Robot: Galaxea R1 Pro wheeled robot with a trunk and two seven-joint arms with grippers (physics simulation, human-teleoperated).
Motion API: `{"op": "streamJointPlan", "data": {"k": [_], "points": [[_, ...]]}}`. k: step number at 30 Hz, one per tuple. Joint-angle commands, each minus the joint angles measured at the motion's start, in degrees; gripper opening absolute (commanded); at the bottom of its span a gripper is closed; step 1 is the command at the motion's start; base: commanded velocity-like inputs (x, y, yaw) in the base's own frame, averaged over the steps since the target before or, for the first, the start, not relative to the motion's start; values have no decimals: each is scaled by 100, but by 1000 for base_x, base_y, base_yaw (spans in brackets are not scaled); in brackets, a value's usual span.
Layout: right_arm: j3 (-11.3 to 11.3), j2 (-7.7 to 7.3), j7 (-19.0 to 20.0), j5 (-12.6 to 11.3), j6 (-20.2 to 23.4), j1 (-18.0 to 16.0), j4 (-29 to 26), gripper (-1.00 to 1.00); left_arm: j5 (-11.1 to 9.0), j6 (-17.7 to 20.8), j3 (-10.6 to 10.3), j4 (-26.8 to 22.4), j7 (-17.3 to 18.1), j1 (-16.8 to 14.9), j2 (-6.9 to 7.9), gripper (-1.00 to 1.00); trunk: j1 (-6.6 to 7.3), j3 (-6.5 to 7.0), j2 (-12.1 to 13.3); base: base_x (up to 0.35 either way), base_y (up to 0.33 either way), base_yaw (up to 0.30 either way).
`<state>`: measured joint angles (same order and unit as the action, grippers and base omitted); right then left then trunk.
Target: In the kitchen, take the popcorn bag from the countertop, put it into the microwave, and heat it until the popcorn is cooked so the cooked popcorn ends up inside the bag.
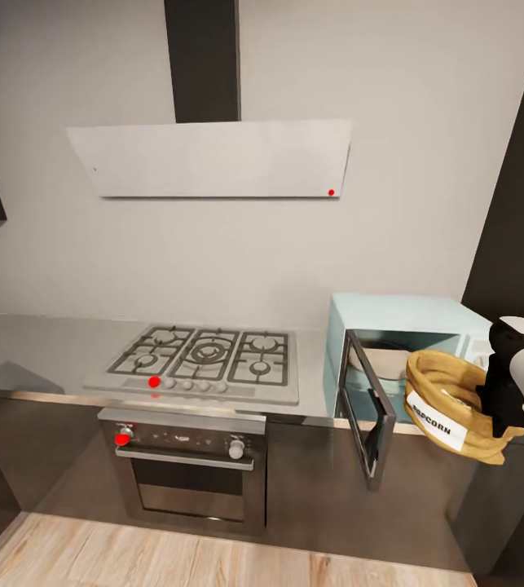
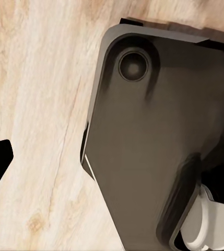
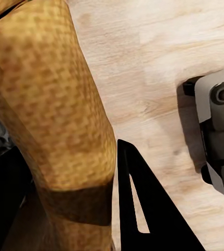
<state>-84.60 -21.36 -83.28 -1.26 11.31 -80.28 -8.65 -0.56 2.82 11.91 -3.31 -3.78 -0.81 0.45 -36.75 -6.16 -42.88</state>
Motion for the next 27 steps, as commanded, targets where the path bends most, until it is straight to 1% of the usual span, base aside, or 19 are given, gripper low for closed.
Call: {"op": "streamJointPlan", "data": {"k": [1,5,9,15,20,27], "points": [[4,0,-8,-14,55,-5,-5,-100,-6,31,22,-11,-9,-3,-1,100,-24,-28,-49,0,0,0],[1,-3,364,-14,63,-5,-5,-100,-6,34,22,-11,-9,-1,-1,100,-112,-100,-210,0,0,0],[-6,-6,423,-14,65,-5,-5,-100,-6,34,22,-11,-9,1,-1,100,-200,-172,-370,0,0,0],[-13,-6,427,-14,72,-5,-5,-100,-6,34,14,-11,4,1,-2,100,-200,-172,-370,0,0,0],[-13,-8,427,-14,89,-5,-6,-100,-6,40,-8,26,17,0,47,100,-200,-172,-370,13,0,0],[-16,-9,427,-15,91,-5,-8,-100,-6,31,-13,41,17,-3,49,100,-200,-172,-370,280,0,0]]}}
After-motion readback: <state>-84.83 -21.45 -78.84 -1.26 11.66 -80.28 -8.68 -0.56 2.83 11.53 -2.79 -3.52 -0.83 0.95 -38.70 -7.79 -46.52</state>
